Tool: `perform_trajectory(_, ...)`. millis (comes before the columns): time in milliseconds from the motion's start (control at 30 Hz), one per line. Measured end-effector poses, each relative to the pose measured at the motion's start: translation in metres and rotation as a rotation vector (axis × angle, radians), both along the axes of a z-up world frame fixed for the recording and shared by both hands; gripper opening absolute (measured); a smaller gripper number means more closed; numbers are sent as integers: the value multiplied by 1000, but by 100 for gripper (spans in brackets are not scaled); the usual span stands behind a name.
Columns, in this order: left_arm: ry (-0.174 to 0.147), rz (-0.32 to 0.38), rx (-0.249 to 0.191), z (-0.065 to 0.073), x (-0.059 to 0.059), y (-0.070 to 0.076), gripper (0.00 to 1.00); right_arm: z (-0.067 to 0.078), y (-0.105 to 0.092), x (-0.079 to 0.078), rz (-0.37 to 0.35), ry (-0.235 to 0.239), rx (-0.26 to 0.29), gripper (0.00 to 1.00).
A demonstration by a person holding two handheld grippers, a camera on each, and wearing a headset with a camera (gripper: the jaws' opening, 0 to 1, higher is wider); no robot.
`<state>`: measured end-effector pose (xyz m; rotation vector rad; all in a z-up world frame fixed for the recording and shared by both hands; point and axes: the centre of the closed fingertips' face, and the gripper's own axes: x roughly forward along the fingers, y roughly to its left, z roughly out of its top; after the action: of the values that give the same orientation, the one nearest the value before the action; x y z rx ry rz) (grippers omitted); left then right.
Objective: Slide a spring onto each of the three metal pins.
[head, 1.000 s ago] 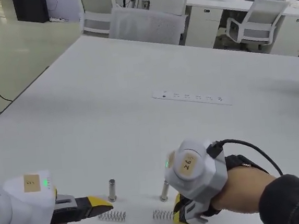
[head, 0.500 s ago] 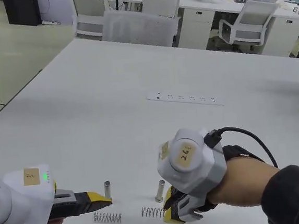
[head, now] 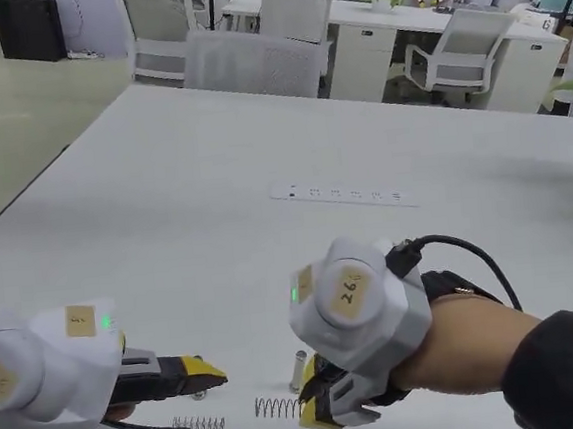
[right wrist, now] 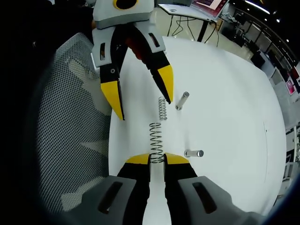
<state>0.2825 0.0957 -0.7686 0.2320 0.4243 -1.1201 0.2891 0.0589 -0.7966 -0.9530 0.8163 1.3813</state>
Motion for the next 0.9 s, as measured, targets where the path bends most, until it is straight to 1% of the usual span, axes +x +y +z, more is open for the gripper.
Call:
perform_trajectory(233,-3,-7,-8,2,-1,-3,31,5,6,-5,21,-10,13,7)
perform_trajectory(433,-8,-19,-12,2,-2,-5,26,7,9,-7,42,-18,17,7)
perform_trajectory(900,-2,-52,-15,-2,-8,-12,18,11,16,-14,80,-18,22,7)
